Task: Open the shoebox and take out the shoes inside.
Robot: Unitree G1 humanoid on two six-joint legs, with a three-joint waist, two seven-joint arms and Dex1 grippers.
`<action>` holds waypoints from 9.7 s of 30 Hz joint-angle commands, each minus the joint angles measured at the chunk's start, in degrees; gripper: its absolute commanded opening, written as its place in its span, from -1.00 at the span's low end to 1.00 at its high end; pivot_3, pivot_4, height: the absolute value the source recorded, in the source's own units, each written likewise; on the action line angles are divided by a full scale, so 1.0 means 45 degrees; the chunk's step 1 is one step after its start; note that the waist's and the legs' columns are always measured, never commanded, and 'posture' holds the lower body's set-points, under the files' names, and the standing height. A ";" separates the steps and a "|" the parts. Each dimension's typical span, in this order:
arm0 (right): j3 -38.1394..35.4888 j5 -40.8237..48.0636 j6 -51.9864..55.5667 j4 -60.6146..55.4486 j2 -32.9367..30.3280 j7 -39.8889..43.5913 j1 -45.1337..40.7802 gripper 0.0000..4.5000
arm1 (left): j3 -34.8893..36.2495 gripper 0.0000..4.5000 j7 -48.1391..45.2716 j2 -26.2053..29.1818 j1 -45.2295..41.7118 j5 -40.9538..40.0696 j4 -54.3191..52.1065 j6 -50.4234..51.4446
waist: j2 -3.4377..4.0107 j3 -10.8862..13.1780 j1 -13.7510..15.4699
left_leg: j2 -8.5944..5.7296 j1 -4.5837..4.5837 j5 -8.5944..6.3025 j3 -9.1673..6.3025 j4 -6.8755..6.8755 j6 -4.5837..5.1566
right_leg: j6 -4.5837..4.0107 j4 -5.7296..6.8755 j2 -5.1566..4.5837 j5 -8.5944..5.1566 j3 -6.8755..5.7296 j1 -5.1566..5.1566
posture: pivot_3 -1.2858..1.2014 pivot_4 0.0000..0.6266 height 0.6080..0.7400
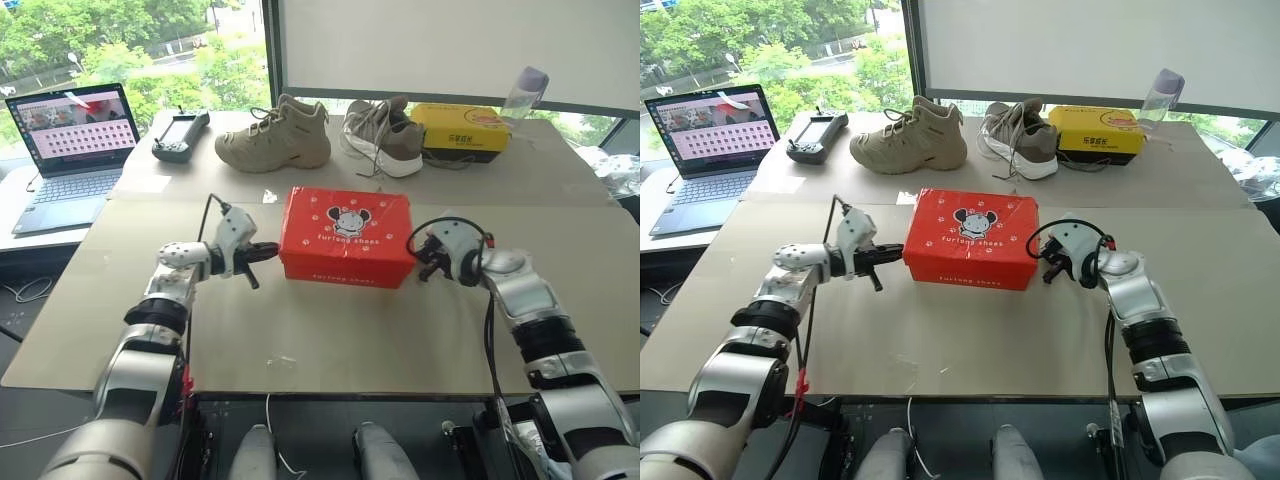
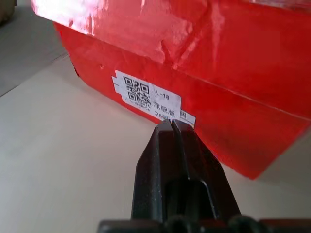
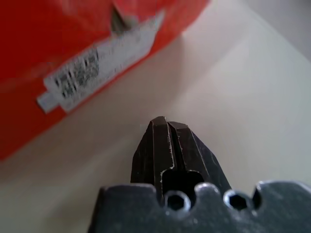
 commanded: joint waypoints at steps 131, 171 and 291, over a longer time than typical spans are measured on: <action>-0.0935 0.2991 0.5404 -0.2977 0.4398 -0.4449 -0.6408 -0.96 | 0.3922 -1.00 -0.1728 0.4845 1.0352 -0.6654 -1.5755 0.6286 | -0.0085 0.0026 -0.0297 | 0.0036 0.0040 0.0004 0.0036 0.0045 0.0002 | -0.0130 0.0054 0.0004 -0.0013 0.0018 -0.0015 | 0.03 -0.52 0.58; 0.2936 0.0792 -0.0113 0.2179 0.2360 0.6341 -0.7537 0.96 | 0.3817 -1.00 -0.0372 0.3144 0.9895 -0.6912 -1.6044 0.6045 | 0.0005 0.0108 -0.0217 | 0.0035 0.0022 0.0005 -0.0006 0.0066 0.0004 | -0.0085 0.0182 0.0011 -0.0021 -0.0035 -0.0038 | 0.03 -0.52 0.58; -0.0358 -0.0869 0.3960 -0.0215 -0.0666 0.2372 -0.2307 0.87 | 0.3099 -1.00 0.1748 0.1146 0.8050 -0.5967 -1.4575 0.4348 | -0.0007 0.0145 -0.0211 | 0.0014 0.0094 0.0007 0.0005 0.0078 0.0003 | -0.0050 0.0193 0.0006 -0.0043 0.0002 0.0028 | 0.03 -0.52 0.58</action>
